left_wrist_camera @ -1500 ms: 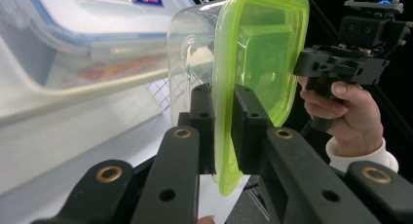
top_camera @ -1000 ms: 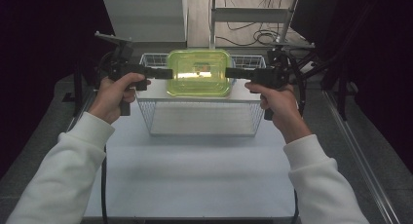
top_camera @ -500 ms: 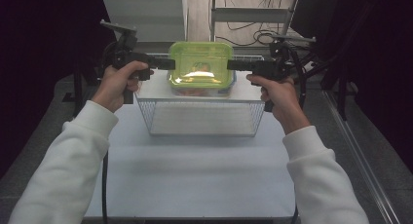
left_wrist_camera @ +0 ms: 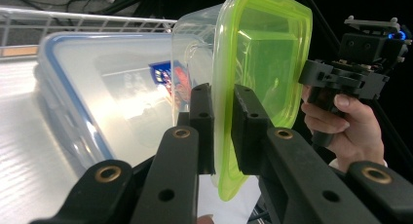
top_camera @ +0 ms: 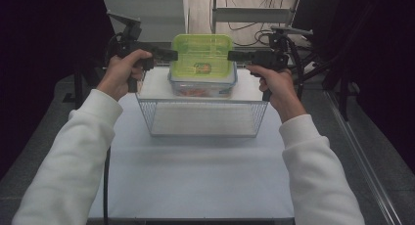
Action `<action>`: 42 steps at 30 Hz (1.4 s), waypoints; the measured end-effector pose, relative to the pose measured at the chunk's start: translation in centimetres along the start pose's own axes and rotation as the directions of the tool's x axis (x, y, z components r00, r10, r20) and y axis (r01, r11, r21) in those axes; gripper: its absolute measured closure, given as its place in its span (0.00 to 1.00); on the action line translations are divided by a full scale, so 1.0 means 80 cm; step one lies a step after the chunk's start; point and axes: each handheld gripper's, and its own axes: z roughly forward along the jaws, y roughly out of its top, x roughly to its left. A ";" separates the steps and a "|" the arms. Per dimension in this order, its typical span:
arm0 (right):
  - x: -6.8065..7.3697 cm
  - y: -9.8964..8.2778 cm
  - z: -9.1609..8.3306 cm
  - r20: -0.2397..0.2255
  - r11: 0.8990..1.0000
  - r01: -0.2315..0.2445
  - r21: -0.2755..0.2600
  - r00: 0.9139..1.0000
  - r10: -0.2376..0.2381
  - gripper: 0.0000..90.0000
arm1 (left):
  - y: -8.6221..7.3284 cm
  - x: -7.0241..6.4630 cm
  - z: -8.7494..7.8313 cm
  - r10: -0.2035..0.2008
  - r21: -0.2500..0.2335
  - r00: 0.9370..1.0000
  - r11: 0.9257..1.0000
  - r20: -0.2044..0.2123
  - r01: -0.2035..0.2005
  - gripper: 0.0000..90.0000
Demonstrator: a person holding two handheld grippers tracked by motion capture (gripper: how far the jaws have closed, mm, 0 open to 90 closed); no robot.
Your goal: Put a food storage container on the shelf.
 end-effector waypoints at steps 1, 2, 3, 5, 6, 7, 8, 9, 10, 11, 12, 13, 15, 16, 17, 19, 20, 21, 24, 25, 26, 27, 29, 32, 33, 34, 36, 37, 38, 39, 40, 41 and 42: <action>-0.008 0.001 0.005 0.001 1.000 -0.013 0.000 1.000 0.013 0.90 | 0.002 0.005 0.004 -0.008 0.001 1.000 1.000 -0.010 0.008 0.90; -0.012 0.001 0.007 0.002 1.000 -0.015 0.000 1.000 0.015 0.90 | 0.003 0.007 0.006 -0.011 0.004 1.000 1.000 -0.013 0.011 0.90; -0.012 0.001 0.007 0.002 1.000 -0.015 0.000 1.000 0.015 0.90 | 0.003 0.007 0.006 -0.011 0.004 1.000 1.000 -0.013 0.011 0.90; -0.020 0.002 0.011 0.008 0.999 -0.032 0.004 0.999 0.032 0.90 | 0.004 0.012 0.010 -0.018 0.008 1.000 1.000 -0.019 0.018 0.90; -0.026 0.001 0.014 0.015 0.999 -0.041 0.006 0.999 0.041 0.90 | 0.005 0.017 0.013 -0.033 -0.001 0.999 0.999 -0.011 0.033 0.90; -0.026 0.001 0.014 0.015 0.999 -0.041 0.006 0.999 0.041 0.90 | 0.005 0.017 0.013 -0.033 -0.001 0.999 0.999 -0.011 0.033 0.89; -0.031 0.001 0.015 0.003 0.998 -0.057 0.002 0.998 0.057 0.90 | 0.006 0.018 0.013 -0.037 -0.005 0.999 0.999 -0.004 0.037 0.89; -0.034 0.001 0.016 -0.002 0.998 -0.064 0.002 0.998 0.064 0.90 | 0.007 0.019 0.013 -0.043 -0.010 0.999 0.999 0.001 0.043 0.89; -0.040 0.001 0.018 -0.015 0.996 -0.088 -0.003 0.996 0.088 0.89 | 0.009 0.023 0.014 -0.062 -0.019 0.998 0.998 0.014 0.062 0.89; -0.040 0.001 0.018 -0.015 0.996 -0.088 -0.003 0.996 0.088 0.89 | 0.009 0.023 0.014 -0.062 -0.019 0.998 0.998 0.014 0.062 0.89; -0.043 0.001 0.019 -0.021 0.995 -0.102 -0.005 0.995 0.102 0.89 | 0.009 0.026 0.015 -0.075 -0.024 0.997 0.997 0.024 0.075 0.89; -0.045 0.001 0.020 -0.023 0.994 -0.108 -0.007 0.994 0.108 0.88 | 0.010 0.028 0.015 -0.084 -0.026 0.996 0.996 0.032 0.085 0.89; -0.049 0.003 0.022 -0.024 0.992 -0.123 -0.010 0.992 0.123 0.87 | 0.011 0.032 0.017 -0.101 -0.033 0.994 0.994 0.039 0.102 0.89; -0.050 0.003 0.023 -0.022 0.992 -0.125 -0.011 0.992 0.125 0.87 | 0.012 0.034 0.018 -0.108 -0.034 0.993 0.993 0.047 0.110 0.89; -0.051 0.003 0.024 -0.021 0.991 -0.135 -0.009 0.991 0.134 0.86 | 0.013 0.036 0.019 -0.124 -0.040 0.991 0.991 0.054 0.126 0.89; -0.055 0.004 0.026 -0.019 0.987 -0.162 -0.005 0.987 0.162 0.85 | 0.014 0.040 0.021 -0.152 -0.048 0.986 0.987 0.067 0.155 0.88; -0.057 0.005 0.027 -0.019 0.984 -0.177 -0.005 0.984 0.177 0.84 | 0.014 0.043 0.022 -0.167 -0.046 0.983 0.984 0.074 0.170 0.88; -0.060 0.005 0.029 -0.020 0.979 -0.202 -0.005 0.979 0.202 0.84 | 0.015 0.045 0.023 -0.181 -0.044 0.981 0.982 0.076 0.184 0.88; -0.062 0.006 0.032 -0.019 0.976 -0.220 -0.005 0.975 0.220 0.83 | 0.015 0.047 0.023 -0.194 -0.043 0.977 0.979 0.084 0.198 0.87; -0.064 0.007 0.033 -0.017 0.973 -0.233 -0.004 0.972 0.232 0.82 | 0.015 0.050 0.024 -0.201 -0.043 0.976 0.978 0.089 0.205 0.86; -0.065 0.007 0.035 -0.016 0.972 -0.237 -0.006 0.972 0.236 0.82 | 0.014 0.050 0.025 -0.202 -0.045 0.975 0.977 0.088 0.207 0.86; -0.065 0.007 0.035 -0.016 0.972 -0.237 -0.006 0.972 0.236 0.82 | 0.014 0.050 0.025 -0.202 -0.045 0.975 0.977 0.088 0.207 0.85; -0.067 0.008 0.036 -0.022 0.969 -0.247 -0.006 0.969 0.247 0.81 | 0.013 0.053 0.025 -0.208 -0.043 0.973 0.976 0.098 0.213 0.85; -0.067 0.008 0.035 -0.021 0.968 -0.250 -0.006 0.968 0.250 0.81 | 0.012 0.054 0.027 -0.212 -0.041 0.971 0.975 0.107 0.217 0.85; -0.068 0.008 0.035 -0.020 0.967 -0.253 -0.007 0.967 0.253 0.81 | 0.011 0.054 0.027 -0.212 -0.041 0.972 0.975 0.106 0.217 0.84; -0.068 0.008 0.035 -0.020 0.967 -0.255 -0.010 0.967 0.255 0.81 | 0.011 0.053 0.028 -0.211 -0.041 0.972 0.976 0.105 0.216 0.84; -0.068 0.008 0.034 -0.015 0.968 -0.251 -0.008 0.968 0.251 0.80 | 0.011 0.052 0.029 -0.206 -0.037 0.973 0.977 0.102 0.210 0.83; -0.068 0.008 0.034 -0.010 0.968 -0.249 -0.009 0.968 0.249 0.79 | 0.011 0.051 0.030 -0.201 -0.038 0.975 0.978 0.099 0.206 0.82; -0.068 0.008 0.034 -0.008 0.969 -0.245 -0.008 0.970 0.245 0.79 | 0.011 0.050 0.030 -0.195 -0.040 0.976 0.979 0.094 0.200 0.80; -0.068 0.008 0.034 -0.008 0.969 -0.245 -0.008 0.970 0.245 0.79 | 0.011 0.050 0.030 -0.195 -0.040 0.976 0.979 0.094 0.200 0.78; -0.068 0.008 0.034 0.000 0.972 -0.234 -0.010 0.972 0.234 0.77 | 0.011 0.049 0.029 -0.188 -0.048 0.978 0.980 0.089 0.192 0.73; -0.068 0.008 0.034 0.000 0.972 -0.234 -0.010 0.972 0.234 0.77 | 0.012 0.048 0.029 -0.182 -0.056 0.980 0.981 0.087 0.187 0.73; -0.067 0.008 0.034 0.003 0.974 -0.227 -0.010 0.974 0.227 0.76 | 0.012 0.048 0.028 -0.173 -0.068 0.981 0.981 0.087 0.179 0.69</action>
